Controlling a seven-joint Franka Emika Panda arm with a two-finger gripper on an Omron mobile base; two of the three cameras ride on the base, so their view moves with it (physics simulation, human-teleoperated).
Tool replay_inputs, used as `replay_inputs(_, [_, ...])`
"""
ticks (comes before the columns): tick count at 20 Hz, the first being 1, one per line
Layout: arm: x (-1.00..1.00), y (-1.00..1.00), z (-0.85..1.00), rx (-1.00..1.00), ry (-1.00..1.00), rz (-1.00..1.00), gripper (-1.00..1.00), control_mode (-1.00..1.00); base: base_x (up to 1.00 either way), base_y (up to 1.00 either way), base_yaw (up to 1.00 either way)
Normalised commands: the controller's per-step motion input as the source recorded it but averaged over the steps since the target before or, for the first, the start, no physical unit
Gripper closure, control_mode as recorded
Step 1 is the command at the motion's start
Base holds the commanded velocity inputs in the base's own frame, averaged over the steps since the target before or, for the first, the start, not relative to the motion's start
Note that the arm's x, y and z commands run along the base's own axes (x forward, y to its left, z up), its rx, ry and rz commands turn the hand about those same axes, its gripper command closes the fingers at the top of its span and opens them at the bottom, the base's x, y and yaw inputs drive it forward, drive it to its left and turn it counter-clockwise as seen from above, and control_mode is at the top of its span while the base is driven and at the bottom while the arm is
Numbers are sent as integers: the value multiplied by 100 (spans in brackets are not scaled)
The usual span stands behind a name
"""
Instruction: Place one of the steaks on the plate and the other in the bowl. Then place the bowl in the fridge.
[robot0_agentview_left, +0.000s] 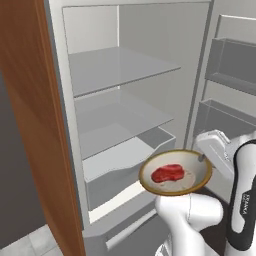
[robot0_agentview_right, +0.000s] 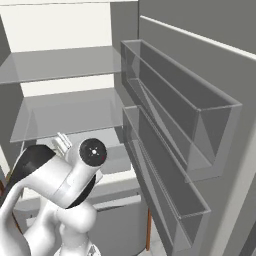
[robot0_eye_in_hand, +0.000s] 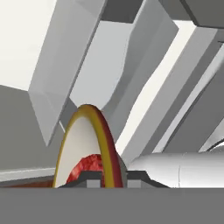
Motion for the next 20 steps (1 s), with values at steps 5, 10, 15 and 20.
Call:
replay_inputs(5, [-3,9,20,0,-19,0,100,-100,0,0,0])
replay_inputs(10, [0,20,36,2,0,0,100,-100,0,0,0])
replay_inputs(15, [0,6,25,9,0,-2,100,-100,0,0,0])
replay_inputs(20, [1,11,1,11,0,-9,100,-100,0,0,0])
